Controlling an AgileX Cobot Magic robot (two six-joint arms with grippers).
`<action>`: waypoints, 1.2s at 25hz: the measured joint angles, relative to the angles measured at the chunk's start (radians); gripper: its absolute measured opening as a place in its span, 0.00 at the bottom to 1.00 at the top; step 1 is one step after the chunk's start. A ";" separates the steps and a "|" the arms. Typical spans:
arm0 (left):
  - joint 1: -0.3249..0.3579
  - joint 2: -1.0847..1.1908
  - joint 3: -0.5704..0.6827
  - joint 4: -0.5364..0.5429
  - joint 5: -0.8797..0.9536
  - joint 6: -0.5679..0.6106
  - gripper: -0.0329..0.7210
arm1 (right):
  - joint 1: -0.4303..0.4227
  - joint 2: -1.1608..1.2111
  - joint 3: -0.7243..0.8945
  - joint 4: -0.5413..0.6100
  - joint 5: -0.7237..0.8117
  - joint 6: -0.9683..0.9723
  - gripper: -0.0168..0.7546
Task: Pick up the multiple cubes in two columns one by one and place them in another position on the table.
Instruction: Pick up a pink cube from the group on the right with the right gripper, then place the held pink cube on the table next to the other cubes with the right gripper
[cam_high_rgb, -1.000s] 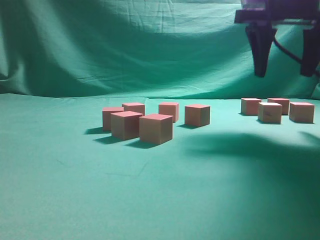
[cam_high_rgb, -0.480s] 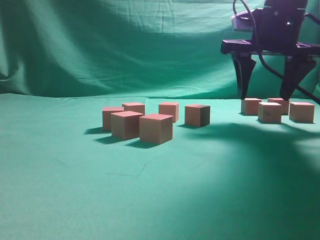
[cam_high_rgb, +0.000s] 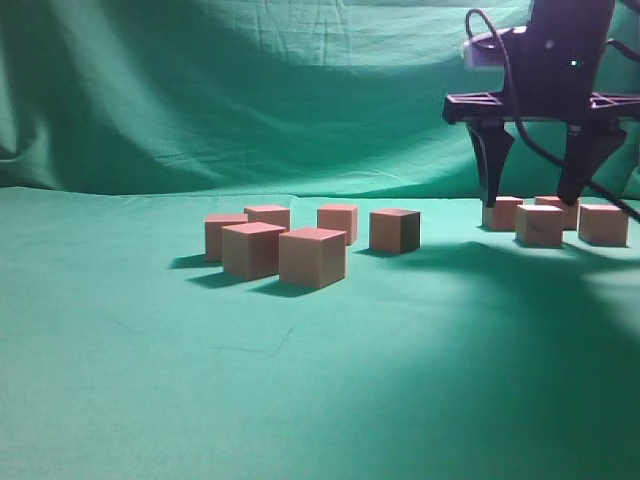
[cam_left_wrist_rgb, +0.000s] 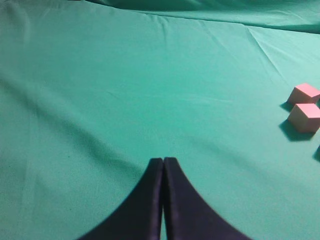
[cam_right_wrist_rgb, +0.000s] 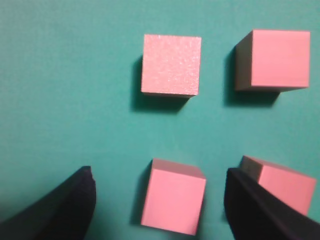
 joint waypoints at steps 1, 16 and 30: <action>0.000 0.000 0.000 0.000 0.000 0.000 0.04 | 0.000 0.005 0.000 0.000 -0.002 0.000 0.73; 0.000 0.000 0.000 0.000 0.000 0.000 0.04 | 0.000 0.051 0.000 0.004 0.031 0.000 0.36; 0.000 0.000 0.000 0.000 0.000 0.000 0.04 | 0.207 -0.399 0.235 0.013 0.152 -0.047 0.36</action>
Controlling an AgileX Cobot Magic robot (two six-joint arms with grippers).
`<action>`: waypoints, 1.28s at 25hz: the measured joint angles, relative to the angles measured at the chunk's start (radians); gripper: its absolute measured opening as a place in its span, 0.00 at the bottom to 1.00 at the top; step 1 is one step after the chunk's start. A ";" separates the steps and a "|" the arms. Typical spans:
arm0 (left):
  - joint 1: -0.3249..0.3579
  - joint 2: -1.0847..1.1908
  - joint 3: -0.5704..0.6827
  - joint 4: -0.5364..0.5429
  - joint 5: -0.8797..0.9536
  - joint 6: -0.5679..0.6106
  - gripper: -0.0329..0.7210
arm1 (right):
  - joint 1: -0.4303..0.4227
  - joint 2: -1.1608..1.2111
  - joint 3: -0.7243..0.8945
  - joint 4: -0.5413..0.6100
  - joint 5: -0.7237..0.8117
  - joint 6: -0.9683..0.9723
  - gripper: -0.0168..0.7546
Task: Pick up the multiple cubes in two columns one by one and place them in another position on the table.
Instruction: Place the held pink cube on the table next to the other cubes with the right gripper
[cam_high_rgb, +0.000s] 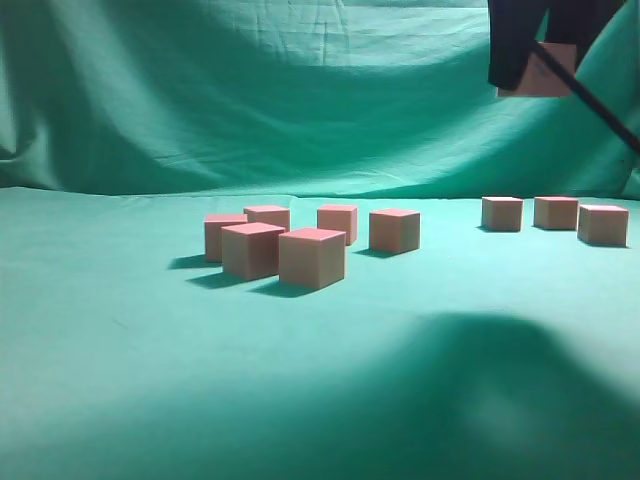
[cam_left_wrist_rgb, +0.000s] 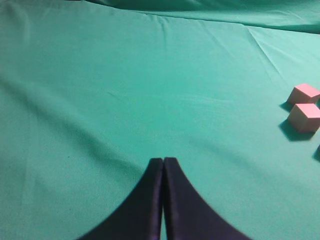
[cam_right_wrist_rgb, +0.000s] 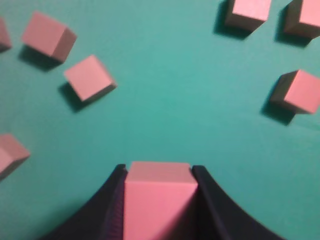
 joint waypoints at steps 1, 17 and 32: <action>0.000 0.000 0.000 0.000 0.000 0.000 0.04 | 0.025 -0.030 0.041 0.000 -0.004 -0.001 0.36; 0.000 0.000 0.000 0.000 0.000 0.000 0.04 | 0.249 0.003 0.138 0.247 -0.166 0.006 0.36; 0.000 0.000 0.000 0.000 0.000 0.000 0.04 | 0.251 0.165 0.065 0.079 -0.168 0.146 0.36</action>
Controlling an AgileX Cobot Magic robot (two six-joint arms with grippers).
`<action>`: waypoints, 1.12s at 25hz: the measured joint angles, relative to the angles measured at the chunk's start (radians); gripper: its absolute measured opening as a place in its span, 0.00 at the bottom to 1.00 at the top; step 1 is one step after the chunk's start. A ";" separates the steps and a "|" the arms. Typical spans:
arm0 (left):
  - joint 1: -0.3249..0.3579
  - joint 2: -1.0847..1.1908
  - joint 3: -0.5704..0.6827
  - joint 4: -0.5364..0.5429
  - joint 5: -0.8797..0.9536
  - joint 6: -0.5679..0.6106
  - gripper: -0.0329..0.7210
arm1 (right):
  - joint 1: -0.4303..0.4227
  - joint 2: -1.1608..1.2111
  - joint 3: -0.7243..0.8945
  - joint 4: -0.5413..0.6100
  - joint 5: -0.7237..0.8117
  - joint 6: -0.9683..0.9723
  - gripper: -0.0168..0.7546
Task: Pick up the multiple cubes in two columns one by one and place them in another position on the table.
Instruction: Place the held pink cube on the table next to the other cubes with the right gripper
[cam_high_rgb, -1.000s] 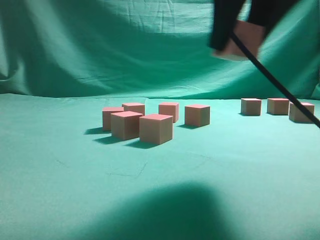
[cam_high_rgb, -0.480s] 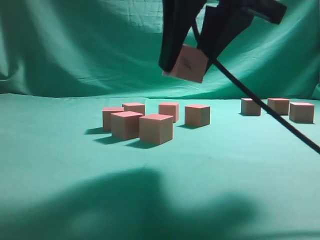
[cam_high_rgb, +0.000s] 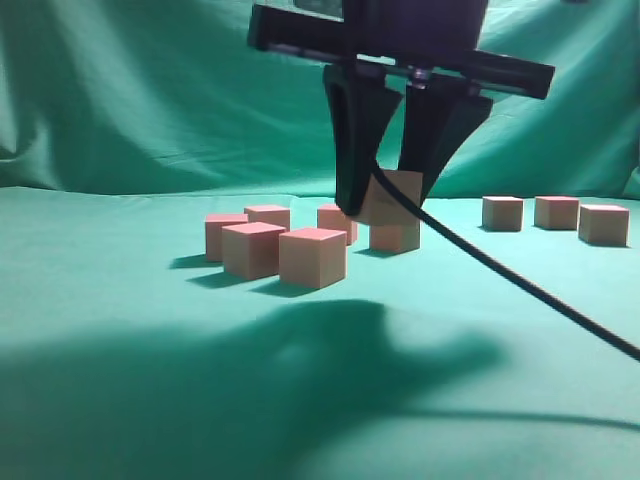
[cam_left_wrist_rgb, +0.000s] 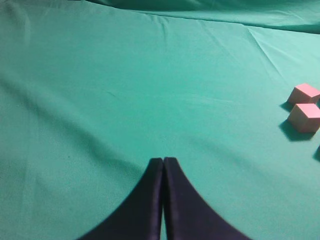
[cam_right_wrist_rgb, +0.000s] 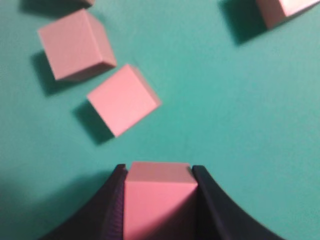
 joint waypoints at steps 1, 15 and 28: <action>0.000 0.000 0.000 0.000 0.000 0.000 0.04 | 0.000 0.010 -0.012 -0.002 0.004 0.005 0.36; 0.000 0.000 0.000 0.000 0.000 0.000 0.04 | 0.069 0.100 -0.024 -0.160 -0.021 0.136 0.36; 0.000 0.000 0.000 0.000 0.000 0.000 0.04 | 0.069 0.106 -0.025 -0.172 -0.006 0.171 0.36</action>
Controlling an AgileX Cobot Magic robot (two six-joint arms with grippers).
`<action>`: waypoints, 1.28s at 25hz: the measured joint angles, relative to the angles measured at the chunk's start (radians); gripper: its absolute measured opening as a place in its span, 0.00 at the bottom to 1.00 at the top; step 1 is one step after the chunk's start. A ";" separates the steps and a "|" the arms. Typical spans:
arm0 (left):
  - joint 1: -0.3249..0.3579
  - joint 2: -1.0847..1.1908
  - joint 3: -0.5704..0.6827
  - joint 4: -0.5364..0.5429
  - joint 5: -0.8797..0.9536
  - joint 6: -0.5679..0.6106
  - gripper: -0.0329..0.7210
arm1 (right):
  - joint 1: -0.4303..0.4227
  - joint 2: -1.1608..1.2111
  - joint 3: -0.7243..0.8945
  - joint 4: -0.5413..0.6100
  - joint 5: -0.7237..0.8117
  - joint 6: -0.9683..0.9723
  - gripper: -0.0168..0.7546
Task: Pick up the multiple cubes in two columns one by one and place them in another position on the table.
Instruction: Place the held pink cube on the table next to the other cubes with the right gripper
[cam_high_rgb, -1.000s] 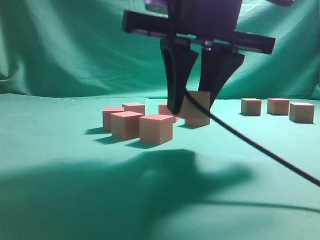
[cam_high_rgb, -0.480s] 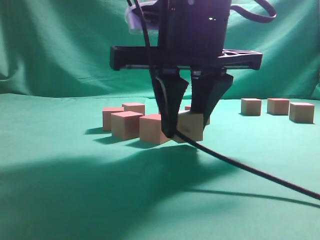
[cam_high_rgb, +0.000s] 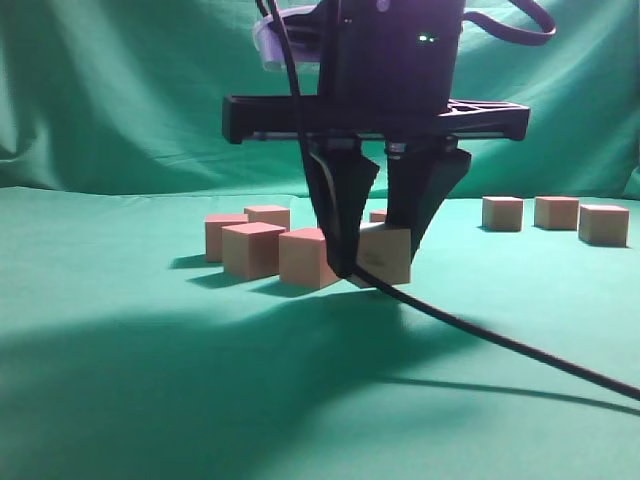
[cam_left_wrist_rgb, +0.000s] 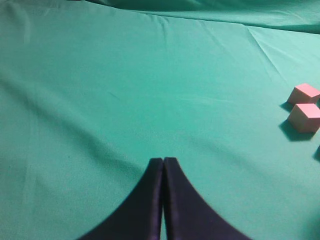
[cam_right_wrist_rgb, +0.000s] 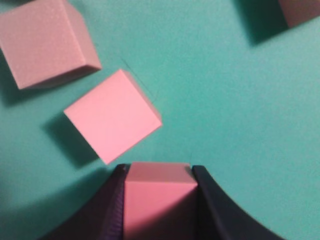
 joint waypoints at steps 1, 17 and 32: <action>0.000 0.000 0.000 0.000 0.000 0.000 0.04 | 0.000 0.002 0.000 0.000 0.000 0.000 0.36; 0.000 0.000 0.000 0.000 0.000 0.000 0.04 | 0.000 0.035 -0.041 0.002 0.086 -0.010 0.73; 0.000 0.000 0.000 0.000 0.000 0.000 0.04 | 0.000 0.009 -0.356 0.027 0.455 -0.186 0.76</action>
